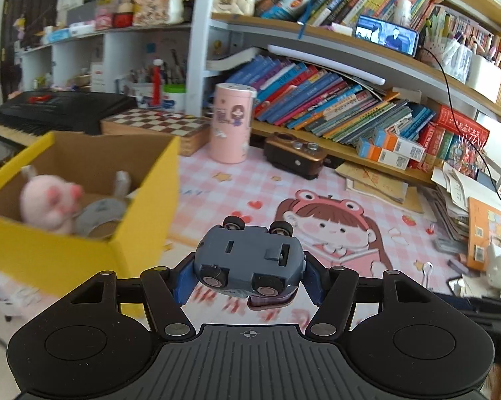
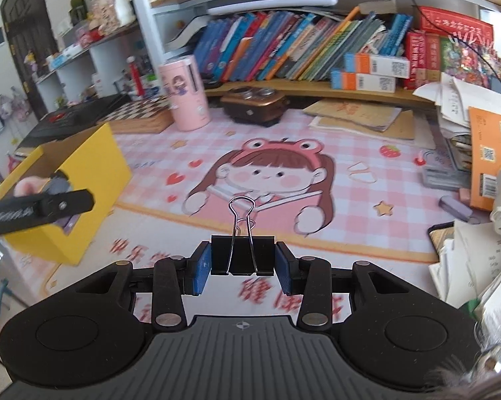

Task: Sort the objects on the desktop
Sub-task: 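Carry toy car with left tool while right tool carries binder clip to yellow box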

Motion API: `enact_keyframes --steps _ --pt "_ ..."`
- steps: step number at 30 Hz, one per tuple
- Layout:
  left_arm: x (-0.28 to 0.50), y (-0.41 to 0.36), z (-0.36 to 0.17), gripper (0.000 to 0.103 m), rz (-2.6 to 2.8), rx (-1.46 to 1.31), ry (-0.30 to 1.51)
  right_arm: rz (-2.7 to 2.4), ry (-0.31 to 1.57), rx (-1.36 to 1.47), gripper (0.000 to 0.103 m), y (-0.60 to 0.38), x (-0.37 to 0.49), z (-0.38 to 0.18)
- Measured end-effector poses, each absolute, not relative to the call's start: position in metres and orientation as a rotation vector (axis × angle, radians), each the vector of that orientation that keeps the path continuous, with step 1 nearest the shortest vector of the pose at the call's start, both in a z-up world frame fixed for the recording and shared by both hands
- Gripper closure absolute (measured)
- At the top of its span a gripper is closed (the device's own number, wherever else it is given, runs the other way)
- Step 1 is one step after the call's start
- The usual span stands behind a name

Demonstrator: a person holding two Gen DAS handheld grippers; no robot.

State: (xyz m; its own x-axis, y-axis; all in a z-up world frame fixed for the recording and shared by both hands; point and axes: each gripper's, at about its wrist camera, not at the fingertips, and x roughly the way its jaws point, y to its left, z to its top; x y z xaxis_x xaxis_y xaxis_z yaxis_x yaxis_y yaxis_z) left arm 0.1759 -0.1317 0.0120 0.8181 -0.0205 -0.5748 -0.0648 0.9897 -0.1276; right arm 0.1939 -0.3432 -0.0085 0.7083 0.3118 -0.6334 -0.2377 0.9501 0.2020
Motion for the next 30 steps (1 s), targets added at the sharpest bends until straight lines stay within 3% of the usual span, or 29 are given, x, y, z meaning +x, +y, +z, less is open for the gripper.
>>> enact_keyframes --steps 11,30 --pt "0.105 -0.094 0.028 0.040 0.059 -0.132 0.539 0.384 0.732 0.061 0.065 -0.286 0.156 0.002" --pt "0.036 0.022 0.026 0.040 0.146 -0.162 0.572 0.477 0.734 0.007 0.065 -0.158 0.087 0.012"
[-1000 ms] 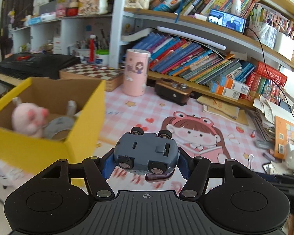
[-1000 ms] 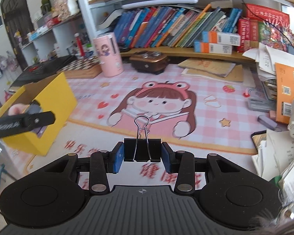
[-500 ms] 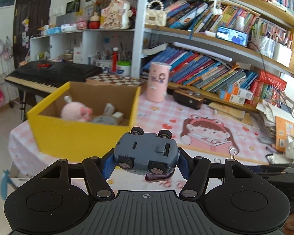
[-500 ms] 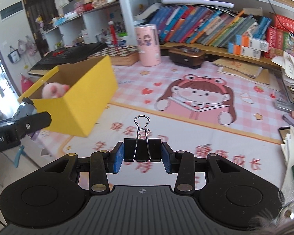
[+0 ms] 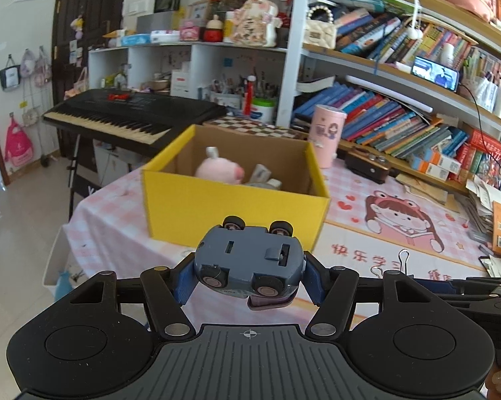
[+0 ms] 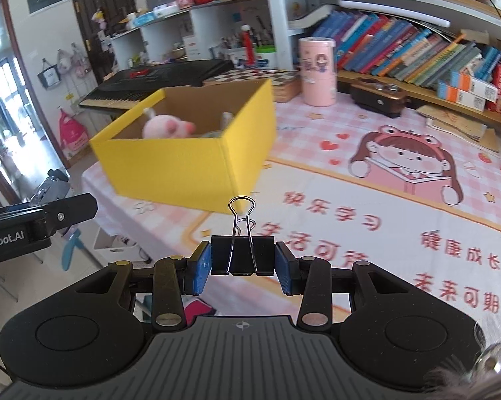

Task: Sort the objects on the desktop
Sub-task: 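Carry toy car with left tool while right tool carries binder clip to yellow box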

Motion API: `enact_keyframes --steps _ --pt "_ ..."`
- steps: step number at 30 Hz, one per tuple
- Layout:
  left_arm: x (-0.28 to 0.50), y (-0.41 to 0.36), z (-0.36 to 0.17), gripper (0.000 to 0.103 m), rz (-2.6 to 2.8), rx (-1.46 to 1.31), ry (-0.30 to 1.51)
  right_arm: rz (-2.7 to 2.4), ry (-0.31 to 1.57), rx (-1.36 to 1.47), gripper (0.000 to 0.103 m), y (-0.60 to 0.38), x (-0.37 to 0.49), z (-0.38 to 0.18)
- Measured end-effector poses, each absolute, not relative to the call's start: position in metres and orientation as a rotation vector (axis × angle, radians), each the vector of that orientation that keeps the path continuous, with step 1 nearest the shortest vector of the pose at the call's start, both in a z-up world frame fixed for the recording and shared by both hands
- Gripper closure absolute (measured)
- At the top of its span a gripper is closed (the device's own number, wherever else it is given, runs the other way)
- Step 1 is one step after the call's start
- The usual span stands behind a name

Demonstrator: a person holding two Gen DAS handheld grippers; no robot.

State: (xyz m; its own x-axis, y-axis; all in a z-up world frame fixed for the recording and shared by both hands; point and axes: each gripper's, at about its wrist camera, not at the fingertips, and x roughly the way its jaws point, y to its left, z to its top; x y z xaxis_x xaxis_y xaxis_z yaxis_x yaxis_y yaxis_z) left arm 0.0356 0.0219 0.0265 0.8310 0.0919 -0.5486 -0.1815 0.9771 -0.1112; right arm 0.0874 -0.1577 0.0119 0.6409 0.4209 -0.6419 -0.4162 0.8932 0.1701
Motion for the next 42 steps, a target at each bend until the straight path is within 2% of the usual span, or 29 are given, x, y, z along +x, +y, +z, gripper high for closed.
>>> enact_keyframes --steps 21,42 --pt "-0.014 0.092 0.019 0.040 0.101 -0.109 0.622 0.463 0.737 0.000 0.065 -0.079 0.023 0.011" --pt "-0.014 0.105 0.007 0.040 0.068 -0.157 0.668 0.466 0.813 -0.022 0.065 -0.065 0.026 0.001"
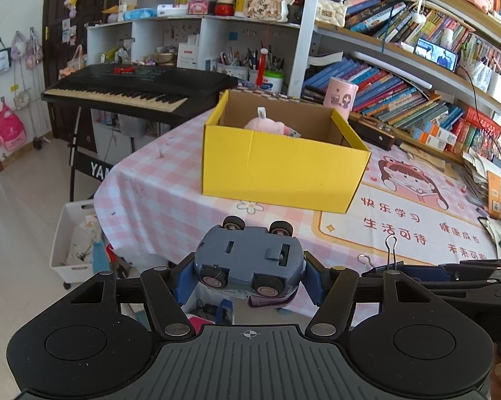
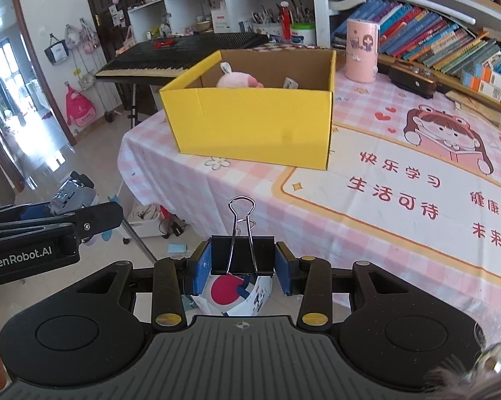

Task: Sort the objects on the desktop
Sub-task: 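Carry toy car with left tool while right tool carries binder clip to yellow box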

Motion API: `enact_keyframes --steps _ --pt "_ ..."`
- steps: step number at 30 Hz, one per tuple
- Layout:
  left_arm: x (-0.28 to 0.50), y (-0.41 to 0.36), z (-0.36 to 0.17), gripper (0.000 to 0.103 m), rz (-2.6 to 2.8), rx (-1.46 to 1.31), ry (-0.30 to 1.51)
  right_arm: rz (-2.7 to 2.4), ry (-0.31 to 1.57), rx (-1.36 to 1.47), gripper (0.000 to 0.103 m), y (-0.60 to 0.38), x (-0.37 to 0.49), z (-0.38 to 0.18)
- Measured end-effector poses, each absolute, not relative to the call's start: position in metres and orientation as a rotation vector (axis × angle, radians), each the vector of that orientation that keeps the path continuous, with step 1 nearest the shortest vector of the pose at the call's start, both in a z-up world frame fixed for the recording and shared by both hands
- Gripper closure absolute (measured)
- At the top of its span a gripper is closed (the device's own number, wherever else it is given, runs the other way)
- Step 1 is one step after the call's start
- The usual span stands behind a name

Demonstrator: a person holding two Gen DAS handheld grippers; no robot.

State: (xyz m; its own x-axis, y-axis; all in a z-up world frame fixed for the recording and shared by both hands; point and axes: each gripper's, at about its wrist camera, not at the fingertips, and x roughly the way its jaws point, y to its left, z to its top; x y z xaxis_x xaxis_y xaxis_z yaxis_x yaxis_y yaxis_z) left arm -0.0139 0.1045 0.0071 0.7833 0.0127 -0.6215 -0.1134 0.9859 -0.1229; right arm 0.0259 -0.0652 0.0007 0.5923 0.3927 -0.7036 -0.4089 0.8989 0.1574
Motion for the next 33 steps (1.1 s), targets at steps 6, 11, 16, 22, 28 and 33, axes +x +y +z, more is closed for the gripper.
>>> enact_keyframes --steps 6,11,16,22,28,33 --pt "0.000 0.102 0.008 0.040 0.090 -0.142 0.674 0.491 0.810 -0.013 0.065 -0.066 0.045 -0.002" --pt "0.019 0.095 0.010 0.040 0.097 -0.129 0.676 0.507 0.810 -0.009 0.065 -0.069 0.068 -0.001" --pt "0.035 0.089 0.018 0.040 0.115 -0.118 0.632 0.540 0.752 0.009 0.065 -0.078 0.090 0.009" --pt "0.061 0.086 0.036 0.040 0.149 -0.104 0.534 0.572 0.629 0.035 0.065 -0.088 0.125 0.033" --pt "0.100 0.085 0.055 0.040 0.178 -0.105 0.484 0.608 0.582 0.043 0.065 -0.089 0.171 0.053" --pt "0.132 0.080 0.060 0.039 0.177 -0.083 0.485 0.642 0.568 0.014 0.065 -0.084 0.211 0.061"
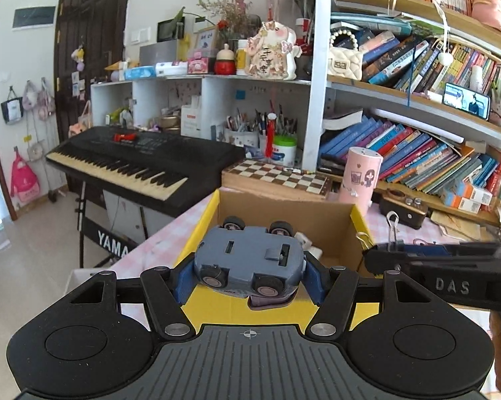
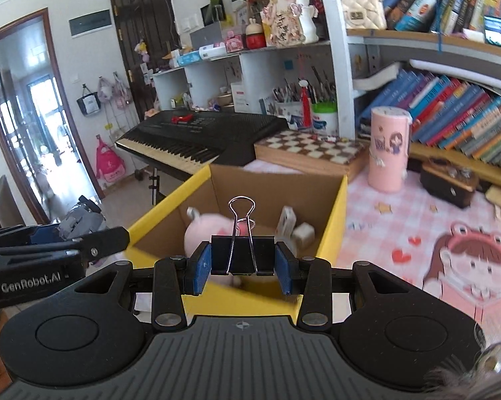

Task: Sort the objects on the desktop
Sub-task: 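Carry toy car with left tool while right tool carries binder clip to yellow box, then open left tool dropping toy car while right tool releases binder clip into box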

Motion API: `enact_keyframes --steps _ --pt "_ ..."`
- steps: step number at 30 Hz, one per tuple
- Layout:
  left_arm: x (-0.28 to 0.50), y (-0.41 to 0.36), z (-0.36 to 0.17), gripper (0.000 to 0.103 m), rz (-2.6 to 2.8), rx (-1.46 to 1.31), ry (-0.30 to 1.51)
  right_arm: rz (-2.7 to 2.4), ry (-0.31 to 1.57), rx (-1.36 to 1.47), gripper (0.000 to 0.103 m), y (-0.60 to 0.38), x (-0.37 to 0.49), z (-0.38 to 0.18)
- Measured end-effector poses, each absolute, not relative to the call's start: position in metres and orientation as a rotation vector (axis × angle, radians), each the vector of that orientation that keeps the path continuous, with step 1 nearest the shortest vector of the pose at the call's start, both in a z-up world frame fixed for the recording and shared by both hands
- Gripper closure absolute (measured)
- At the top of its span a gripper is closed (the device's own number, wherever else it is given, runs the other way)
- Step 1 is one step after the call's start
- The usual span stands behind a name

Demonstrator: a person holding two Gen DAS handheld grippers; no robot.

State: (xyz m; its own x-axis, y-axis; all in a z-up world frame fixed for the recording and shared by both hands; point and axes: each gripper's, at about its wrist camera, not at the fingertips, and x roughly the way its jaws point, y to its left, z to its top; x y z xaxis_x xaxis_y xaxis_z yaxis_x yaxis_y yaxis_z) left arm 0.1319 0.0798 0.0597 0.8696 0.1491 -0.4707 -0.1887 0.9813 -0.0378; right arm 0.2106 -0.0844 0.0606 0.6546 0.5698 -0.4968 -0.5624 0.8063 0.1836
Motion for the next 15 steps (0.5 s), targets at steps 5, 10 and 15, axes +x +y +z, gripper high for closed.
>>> enact_keyframes --steps 5,10,15 --pt "0.169 0.085 0.060 0.039 0.201 -0.057 0.498 0.677 0.613 -0.067 0.065 -0.071 0.256 0.057" --pt "0.217 0.096 0.061 0.039 0.146 -0.026 0.563 0.701 0.653 -0.205 0.065 -0.047 0.291 0.039" --pt "0.270 0.103 0.051 0.039 0.140 -0.015 0.647 0.751 0.708 -0.353 0.065 -0.020 0.319 0.022"
